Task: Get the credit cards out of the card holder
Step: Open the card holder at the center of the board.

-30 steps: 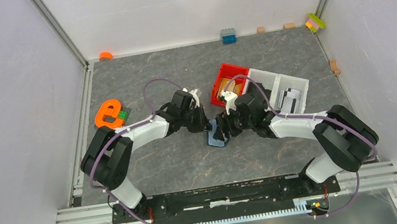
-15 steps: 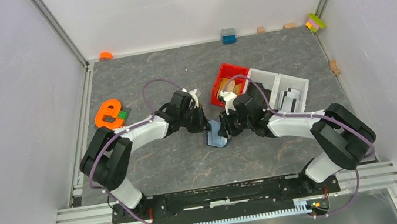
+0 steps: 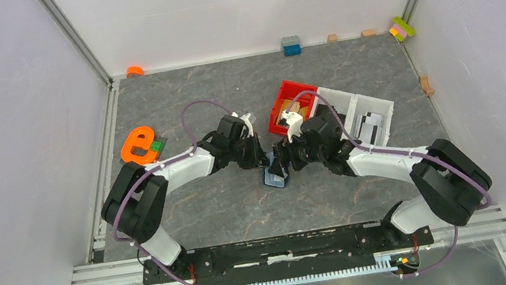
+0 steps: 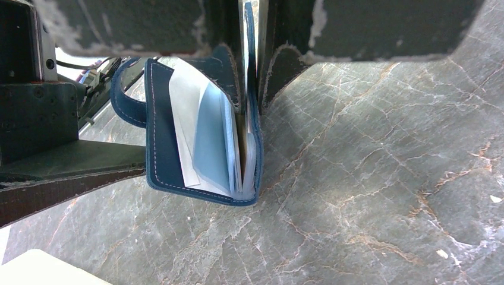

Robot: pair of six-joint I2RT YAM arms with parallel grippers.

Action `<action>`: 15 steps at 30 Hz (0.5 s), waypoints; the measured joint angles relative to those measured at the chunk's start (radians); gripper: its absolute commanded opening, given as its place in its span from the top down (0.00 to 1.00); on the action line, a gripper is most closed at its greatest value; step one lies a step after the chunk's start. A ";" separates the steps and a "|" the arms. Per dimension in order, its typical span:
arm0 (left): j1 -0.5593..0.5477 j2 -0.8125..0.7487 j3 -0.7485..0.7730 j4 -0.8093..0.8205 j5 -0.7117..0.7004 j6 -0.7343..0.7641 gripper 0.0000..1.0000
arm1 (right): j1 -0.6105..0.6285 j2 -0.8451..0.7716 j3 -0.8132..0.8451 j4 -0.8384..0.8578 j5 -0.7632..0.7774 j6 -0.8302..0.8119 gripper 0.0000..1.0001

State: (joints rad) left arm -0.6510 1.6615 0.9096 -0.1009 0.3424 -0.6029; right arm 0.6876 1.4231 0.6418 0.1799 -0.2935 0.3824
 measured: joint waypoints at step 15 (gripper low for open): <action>0.000 -0.005 -0.010 0.013 0.004 0.000 0.92 | 0.006 0.071 0.000 0.009 -0.009 0.007 0.40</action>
State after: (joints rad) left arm -0.6510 1.6566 0.8997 -0.0879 0.3466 -0.6033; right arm 0.6933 1.4940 0.6418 0.1886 -0.3023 0.3893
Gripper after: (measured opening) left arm 0.146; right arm 0.739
